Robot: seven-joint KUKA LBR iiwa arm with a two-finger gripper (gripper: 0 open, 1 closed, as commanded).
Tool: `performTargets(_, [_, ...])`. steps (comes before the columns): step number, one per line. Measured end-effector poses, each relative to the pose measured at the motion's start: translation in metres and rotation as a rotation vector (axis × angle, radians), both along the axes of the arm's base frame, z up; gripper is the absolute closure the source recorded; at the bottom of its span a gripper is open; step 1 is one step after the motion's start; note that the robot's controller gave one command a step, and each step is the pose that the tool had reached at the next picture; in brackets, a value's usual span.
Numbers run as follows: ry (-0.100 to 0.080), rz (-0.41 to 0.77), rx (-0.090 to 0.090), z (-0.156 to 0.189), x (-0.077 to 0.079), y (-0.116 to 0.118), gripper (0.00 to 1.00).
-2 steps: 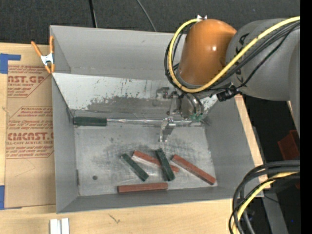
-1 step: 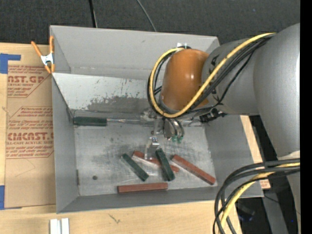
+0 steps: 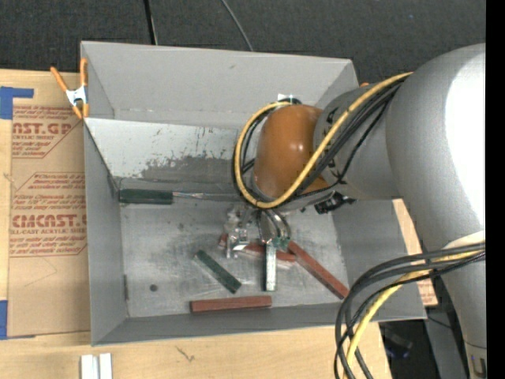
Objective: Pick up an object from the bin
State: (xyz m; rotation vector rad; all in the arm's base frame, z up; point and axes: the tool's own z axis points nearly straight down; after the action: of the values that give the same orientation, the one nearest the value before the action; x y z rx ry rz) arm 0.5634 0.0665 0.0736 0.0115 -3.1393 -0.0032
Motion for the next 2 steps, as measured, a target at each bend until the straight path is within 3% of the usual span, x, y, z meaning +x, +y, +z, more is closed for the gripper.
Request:
performTargets(1, [0.0, 0.0, 0.0, 0.0, 0.0, 0.0, 1.0])
performTargets(2, [-0.005, 0.056, -0.001, 0.127, -0.012, -0.002, 1.0])
